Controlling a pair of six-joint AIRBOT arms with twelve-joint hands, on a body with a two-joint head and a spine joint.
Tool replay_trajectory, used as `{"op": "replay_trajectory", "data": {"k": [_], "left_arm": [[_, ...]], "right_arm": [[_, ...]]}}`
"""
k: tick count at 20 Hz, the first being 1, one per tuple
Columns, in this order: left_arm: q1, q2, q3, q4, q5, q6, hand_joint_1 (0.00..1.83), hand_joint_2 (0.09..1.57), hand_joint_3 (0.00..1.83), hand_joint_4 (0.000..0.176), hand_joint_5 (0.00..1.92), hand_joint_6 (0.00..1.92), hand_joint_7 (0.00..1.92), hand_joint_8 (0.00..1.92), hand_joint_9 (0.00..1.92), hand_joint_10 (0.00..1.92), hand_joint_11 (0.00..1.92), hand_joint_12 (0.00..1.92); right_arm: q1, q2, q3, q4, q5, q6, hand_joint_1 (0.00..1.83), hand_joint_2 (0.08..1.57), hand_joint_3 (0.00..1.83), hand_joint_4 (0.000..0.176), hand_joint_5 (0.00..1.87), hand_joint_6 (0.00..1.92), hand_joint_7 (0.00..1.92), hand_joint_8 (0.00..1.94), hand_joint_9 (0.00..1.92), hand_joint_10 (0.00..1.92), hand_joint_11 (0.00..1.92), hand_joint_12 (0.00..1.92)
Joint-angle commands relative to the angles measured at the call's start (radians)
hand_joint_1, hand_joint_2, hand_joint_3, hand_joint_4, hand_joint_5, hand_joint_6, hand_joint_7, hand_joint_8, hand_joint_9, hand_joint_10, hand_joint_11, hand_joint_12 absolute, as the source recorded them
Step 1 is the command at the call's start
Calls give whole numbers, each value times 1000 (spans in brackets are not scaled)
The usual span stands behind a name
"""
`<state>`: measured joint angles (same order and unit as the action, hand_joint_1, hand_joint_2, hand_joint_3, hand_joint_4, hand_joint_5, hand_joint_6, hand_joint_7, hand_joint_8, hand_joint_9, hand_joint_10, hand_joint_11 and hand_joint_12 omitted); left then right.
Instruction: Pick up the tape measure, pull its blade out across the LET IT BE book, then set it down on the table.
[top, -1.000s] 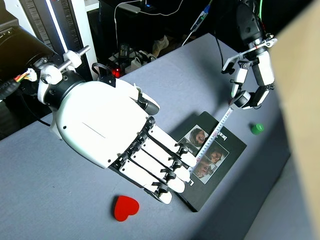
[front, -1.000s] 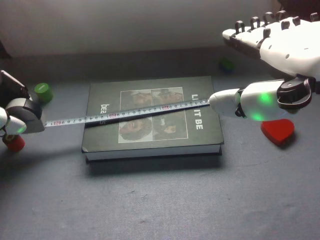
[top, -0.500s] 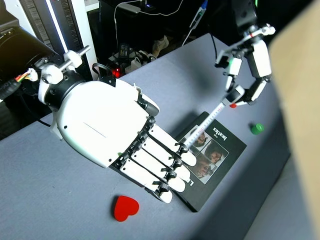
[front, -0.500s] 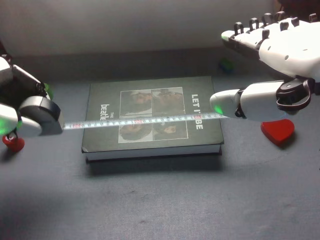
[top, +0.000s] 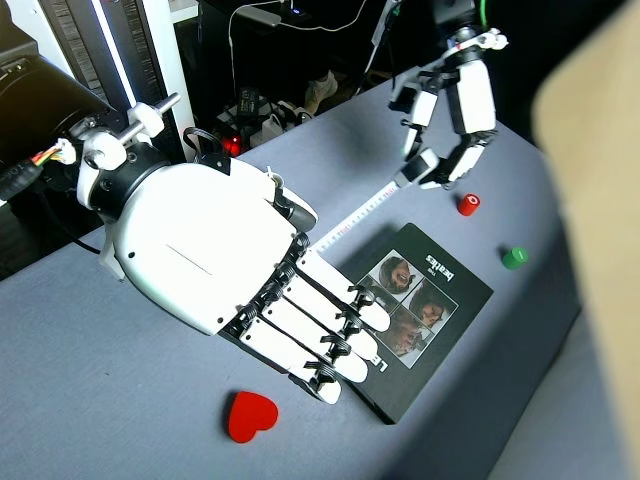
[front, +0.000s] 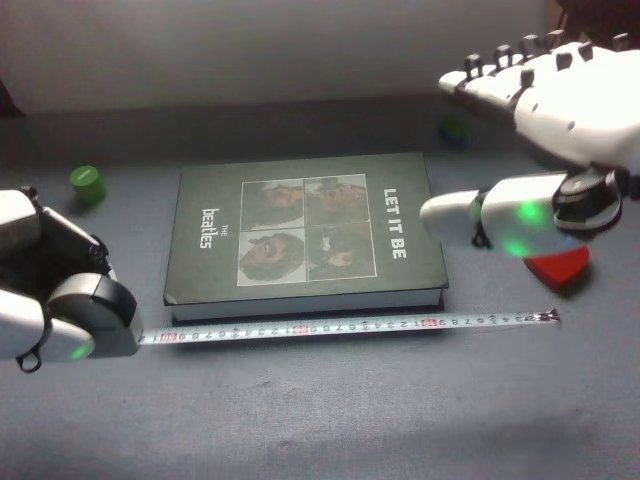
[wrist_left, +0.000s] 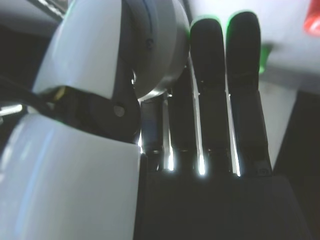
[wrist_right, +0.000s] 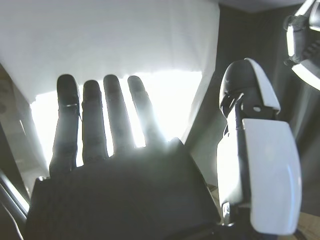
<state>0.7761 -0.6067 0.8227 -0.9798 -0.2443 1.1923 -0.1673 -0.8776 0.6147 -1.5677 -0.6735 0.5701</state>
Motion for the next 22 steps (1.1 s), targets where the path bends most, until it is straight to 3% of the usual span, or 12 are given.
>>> {"op": "replay_trajectory", "data": {"k": [1, 3, 7, 12, 15, 17, 18, 19, 20, 21, 22], "left_arm": [[5, -6, 3, 2, -85, -13, 1372, 1129, 0, 0, 872, 983, 1006, 997, 859, 1297, 765, 1195], [33, -33, 15, 4, -95, -17, 1373, 1125, 0, 0, 882, 961, 1020, 981, 864, 1290, 777, 1189], [96, -93, 58, 95, -142, -135, 1372, 1130, 1, 0, 851, 999, 1013, 984, 865, 1297, 763, 1184], [108, -138, 103, 102, -169, -153, 1371, 1129, 0, 0, 873, 1015, 1001, 989, 855, 1290, 755, 1182], [120, -156, 115, 102, -191, -161, 1360, 1161, 1, 0, 772, 1134, 969, 1042, 796, 1368, 691, 1215], [135, -163, 114, 102, -207, -175, 1186, 1187, 0, 0, 771, 1255, 914, 1135, 760, 625, 602, 1117], [144, -167, 113, 102, -210, -180, 1064, 1207, 0, 0, 787, 1265, 857, 541, 753, 423, 530, 1034], [150, -168, 112, 102, -211, -182, 998, 1220, 2, 22, 772, 1296, 878, 223, 761, 225, 465, 948], [160, -171, 110, 106, -214, -188, 887, 1190, 0, 0, 711, 563, 870, 95, 752, 127, 412, 890], [165, -171, 109, 117, -216, -197, 871, 1182, 0, 0, 781, 220, 882, 38, 765, 72, 409, 855], [167, -171, 109, 125, -216, -201, 871, 1182, 0, 0, 781, 220, 882, 38, 765, 72, 409, 855]], "right_arm": [[2, 7, -8, -62, 24, -11, 82, 1082, 0, 7, 25, 2, 62, 3, 45, 5, 0, 550], [-8, 10, -15, -68, 59, -37, 82, 1082, 0, 7, 26, 2, 64, 4, 45, 4, 0, 551], [-22, 15, -33, -126, 81, -37, 81, 1084, 0, 7, 32, 4, 72, 6, 45, 3, 0, 552], [-24, 17, -37, -131, 91, -35, 81, 1087, 1, 6, 33, 3, 73, 4, 45, 2, 0, 551], [-26, 17, -38, -131, 92, -34, 80, 1087, 1, 5, 33, 3, 72, 4, 45, 2, 0, 551], [-26, 17, -38, -132, 93, -32, 80, 1087, 1, 5, 33, 2, 72, 3, 45, 2, 0, 552], [-26, 17, -39, -133, 93, -31, 79, 1087, 1, 5, 33, 2, 72, 2, 46, 2, 0, 570], [-26, 17, -39, -134, 93, -30, 80, 1087, 1, 5, 33, 1, 73, 2, 47, 2, 0, 574], [-26, 17, -39, -136, 93, -27, 80, 1087, 1, 5, 33, 1, 73, 2, 47, 2, 0, 575], [-27, 17, -39, -137, 93, -27, 80, 1087, 1, 5, 33, 1, 73, 2, 47, 2, 0, 576], [-27, 17, -39, -138, 92, -26, 80, 1087, 1, 5, 33, 1, 73, 2, 47, 2, 0, 576]]}}
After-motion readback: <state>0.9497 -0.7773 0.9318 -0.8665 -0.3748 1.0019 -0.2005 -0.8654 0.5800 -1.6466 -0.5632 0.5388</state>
